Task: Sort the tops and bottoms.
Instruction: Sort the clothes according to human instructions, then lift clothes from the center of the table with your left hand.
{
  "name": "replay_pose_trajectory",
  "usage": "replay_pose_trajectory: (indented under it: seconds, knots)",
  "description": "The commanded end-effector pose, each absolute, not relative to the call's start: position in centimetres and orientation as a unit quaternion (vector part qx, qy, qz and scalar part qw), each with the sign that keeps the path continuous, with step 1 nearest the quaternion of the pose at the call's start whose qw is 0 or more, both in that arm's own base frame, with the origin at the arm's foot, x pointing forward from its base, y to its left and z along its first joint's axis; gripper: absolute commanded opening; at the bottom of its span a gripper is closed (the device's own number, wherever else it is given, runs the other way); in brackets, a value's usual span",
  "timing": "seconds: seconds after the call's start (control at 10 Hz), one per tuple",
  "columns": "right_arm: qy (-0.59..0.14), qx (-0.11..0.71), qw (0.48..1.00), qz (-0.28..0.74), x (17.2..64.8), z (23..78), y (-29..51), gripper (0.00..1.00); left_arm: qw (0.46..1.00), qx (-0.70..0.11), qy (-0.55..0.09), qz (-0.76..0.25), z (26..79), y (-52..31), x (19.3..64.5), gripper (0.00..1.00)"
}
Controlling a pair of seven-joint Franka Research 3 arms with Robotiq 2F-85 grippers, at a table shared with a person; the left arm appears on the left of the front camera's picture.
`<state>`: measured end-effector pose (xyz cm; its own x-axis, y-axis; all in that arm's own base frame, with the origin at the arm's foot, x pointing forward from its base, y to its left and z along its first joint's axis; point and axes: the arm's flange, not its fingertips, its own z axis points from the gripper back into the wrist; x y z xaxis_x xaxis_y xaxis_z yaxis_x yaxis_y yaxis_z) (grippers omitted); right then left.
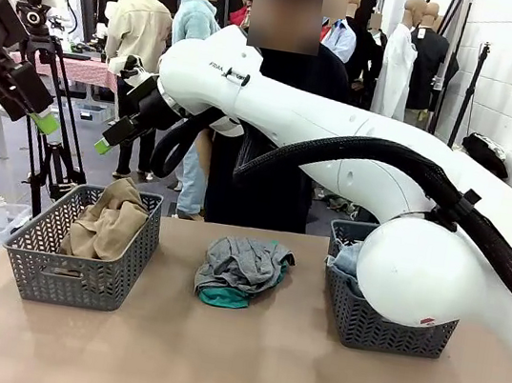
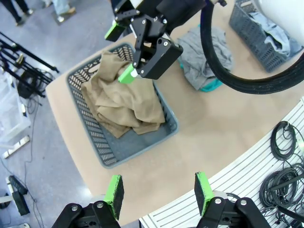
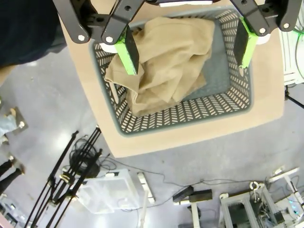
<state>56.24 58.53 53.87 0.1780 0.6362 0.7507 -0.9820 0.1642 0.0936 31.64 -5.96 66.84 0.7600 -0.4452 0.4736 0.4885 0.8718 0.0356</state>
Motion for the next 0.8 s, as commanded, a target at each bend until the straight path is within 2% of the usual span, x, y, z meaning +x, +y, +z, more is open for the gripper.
replay_pose_trajectory:
  seconds: [0.0,0.7]
  knots:
    - [-0.287,0.295,0.707,0.575,56.19,53.89,58.54,1.0,0.939,-0.042,-0.239,-0.246,67.1,-5.85,31.66,0.78]
    - [-0.287,0.295,0.707,0.575,56.19,53.89,58.54,1.0,0.939,-0.042,-0.239,-0.246,67.1,-5.85,31.66,0.78]
